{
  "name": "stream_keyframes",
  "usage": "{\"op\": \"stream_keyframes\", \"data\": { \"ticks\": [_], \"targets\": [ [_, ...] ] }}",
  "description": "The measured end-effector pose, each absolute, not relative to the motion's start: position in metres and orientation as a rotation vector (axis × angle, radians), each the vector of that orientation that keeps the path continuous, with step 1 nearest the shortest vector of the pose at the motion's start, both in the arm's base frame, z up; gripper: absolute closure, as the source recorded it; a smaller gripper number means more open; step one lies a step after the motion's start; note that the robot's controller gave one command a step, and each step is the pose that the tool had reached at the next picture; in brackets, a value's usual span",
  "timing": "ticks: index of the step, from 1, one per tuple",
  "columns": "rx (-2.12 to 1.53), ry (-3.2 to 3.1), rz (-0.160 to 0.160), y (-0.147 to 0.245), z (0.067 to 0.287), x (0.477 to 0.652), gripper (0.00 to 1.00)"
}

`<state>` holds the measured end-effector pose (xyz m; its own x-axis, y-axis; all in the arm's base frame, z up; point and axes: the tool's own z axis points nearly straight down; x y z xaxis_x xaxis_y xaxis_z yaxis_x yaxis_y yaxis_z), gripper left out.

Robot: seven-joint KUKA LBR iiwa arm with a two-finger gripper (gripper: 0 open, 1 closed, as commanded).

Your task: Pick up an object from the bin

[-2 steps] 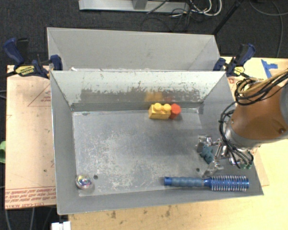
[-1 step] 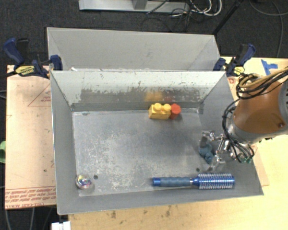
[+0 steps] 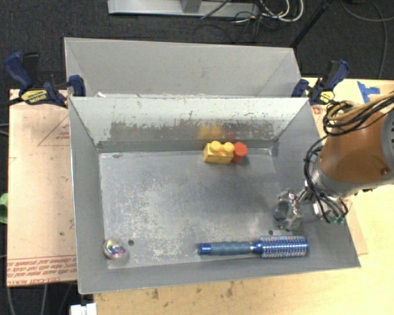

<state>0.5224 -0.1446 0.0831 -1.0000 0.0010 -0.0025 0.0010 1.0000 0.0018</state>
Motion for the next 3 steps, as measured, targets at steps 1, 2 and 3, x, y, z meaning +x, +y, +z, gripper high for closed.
{"op": "stream_keyframes", "data": {
  "ticks": [1, 2, 3],
  "targets": [
    [-0.022, 3.13, -0.003, -0.129, 0.241, 0.51, 1.0],
    [-0.021, 3.138, 0.001, -0.129, 0.236, 0.509, 0.0],
    [-0.452, 3.113, 0.005, -0.103, 0.116, 0.503, 0.0]
  ]
}}
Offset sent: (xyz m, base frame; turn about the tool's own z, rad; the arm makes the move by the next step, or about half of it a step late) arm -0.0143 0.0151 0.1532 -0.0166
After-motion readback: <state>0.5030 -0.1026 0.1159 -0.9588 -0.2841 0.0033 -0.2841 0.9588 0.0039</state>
